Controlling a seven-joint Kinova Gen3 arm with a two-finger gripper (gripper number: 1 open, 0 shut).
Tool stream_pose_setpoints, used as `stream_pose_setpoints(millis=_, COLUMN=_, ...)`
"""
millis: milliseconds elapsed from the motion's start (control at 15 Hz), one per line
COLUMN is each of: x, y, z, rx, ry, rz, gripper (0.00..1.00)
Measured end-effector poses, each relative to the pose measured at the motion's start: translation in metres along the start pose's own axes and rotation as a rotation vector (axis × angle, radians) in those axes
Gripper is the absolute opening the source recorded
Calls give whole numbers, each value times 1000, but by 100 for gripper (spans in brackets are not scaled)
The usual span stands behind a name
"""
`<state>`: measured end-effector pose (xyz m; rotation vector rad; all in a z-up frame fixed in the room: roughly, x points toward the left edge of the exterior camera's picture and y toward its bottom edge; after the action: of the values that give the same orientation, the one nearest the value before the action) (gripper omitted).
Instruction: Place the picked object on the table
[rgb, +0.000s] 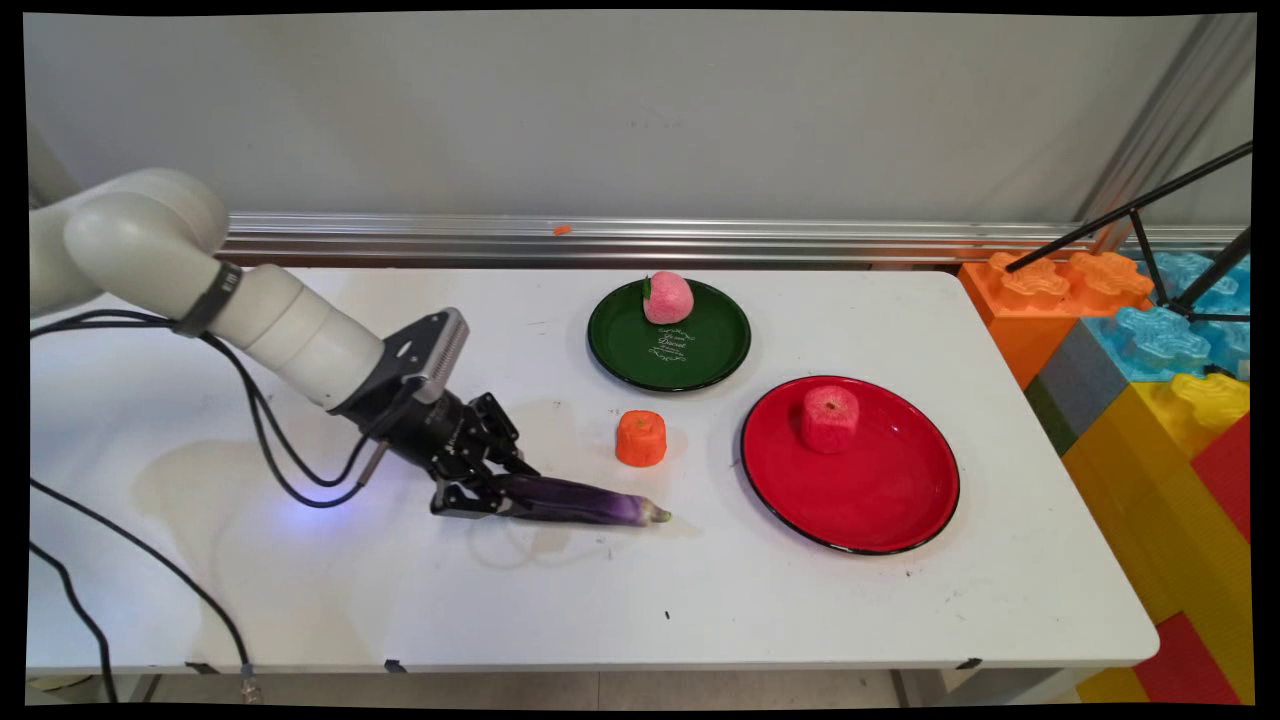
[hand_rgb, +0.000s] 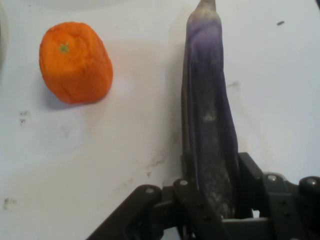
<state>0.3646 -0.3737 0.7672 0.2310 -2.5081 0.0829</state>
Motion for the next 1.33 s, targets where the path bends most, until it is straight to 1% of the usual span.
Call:
stream_pose_setpoints(millis=467, x=4, y=-7, z=20, rx=7, ry=9, rz=-7, gripper=0)
stream_pose_setpoints(millis=1067, x=5, y=-8, z=27, rx=2, ry=11, rz=10, gripper=0)
stream_pose_setpoints(millis=1133, x=6, y=-8, z=27, rx=0, ry=15, rz=17, gripper=100)
stream_pose_setpoints(millis=1333, x=8, y=-8, z=27, rx=-3, ry=22, rz=24, gripper=100)
